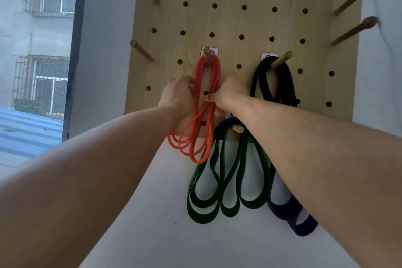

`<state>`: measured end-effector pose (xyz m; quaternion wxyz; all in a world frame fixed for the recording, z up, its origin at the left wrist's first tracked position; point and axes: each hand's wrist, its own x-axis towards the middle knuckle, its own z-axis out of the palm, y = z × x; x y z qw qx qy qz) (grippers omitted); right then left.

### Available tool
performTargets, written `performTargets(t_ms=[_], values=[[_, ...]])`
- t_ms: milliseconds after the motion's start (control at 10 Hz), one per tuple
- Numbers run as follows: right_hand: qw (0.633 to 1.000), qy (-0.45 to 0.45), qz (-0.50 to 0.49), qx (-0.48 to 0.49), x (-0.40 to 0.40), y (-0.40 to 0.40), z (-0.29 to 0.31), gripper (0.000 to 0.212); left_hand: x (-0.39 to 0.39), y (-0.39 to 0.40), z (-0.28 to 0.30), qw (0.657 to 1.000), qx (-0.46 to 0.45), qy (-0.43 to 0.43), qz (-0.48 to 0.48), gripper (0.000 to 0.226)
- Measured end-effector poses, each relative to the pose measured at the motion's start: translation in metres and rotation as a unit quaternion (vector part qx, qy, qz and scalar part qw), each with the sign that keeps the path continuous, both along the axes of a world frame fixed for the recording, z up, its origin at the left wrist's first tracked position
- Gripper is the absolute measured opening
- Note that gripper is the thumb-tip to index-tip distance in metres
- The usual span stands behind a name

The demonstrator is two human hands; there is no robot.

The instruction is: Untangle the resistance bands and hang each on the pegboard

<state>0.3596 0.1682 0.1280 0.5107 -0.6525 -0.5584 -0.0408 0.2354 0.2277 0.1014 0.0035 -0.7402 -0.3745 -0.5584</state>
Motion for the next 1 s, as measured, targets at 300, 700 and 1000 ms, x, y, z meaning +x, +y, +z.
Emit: performTargets(t_ms=[300, 700, 1000], values=[[0.999, 0.038, 0.011, 0.006, 0.005, -0.034, 0.002, 0.024, -0.012, -0.017, 0.004, 0.998, -0.054, 0.034, 0.014, 0.043], [0.993, 0.037, 0.056, 0.098, -0.001, -0.084, -0.064, 0.013, -0.019, -0.082, -0.052, 0.996, -0.076, 0.004, -0.036, 0.057], [0.969, 0.059, 0.159, 0.179, -0.011, -0.161, -0.144, 0.009, -0.049, -0.14, -0.136, 0.964, -0.113, -0.204, -0.13, 0.035]])
